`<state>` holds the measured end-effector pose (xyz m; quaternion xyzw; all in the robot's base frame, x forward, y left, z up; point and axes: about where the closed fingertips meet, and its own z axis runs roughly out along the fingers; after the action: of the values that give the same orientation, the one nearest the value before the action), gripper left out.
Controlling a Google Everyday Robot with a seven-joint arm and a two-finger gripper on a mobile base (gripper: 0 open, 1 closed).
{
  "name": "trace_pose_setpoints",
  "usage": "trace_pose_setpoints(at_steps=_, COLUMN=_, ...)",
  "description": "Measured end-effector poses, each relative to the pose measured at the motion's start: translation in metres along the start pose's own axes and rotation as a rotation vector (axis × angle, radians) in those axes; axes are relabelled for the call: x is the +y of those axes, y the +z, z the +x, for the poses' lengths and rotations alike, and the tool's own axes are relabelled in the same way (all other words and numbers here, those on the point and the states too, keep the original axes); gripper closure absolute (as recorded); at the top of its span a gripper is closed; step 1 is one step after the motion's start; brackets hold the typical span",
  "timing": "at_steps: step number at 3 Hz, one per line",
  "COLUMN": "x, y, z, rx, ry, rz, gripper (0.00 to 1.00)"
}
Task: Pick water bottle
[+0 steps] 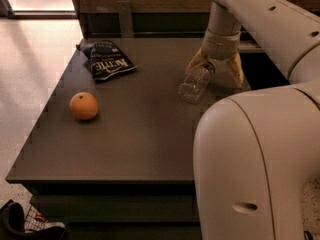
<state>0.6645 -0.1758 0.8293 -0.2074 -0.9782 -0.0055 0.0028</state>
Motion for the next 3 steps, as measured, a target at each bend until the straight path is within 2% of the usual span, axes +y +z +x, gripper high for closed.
trace_pose_setpoints(at_steps=1, x=0.0042, y=0.003, z=-0.0049, rx=-0.015, ry=-0.002, rz=-0.012, gripper=0.39)
trace_pose_setpoints(at_steps=3, x=0.0098, y=0.0087, z=-0.0121, rx=-0.034, ry=-0.004, rz=-0.026, gripper=0.99)
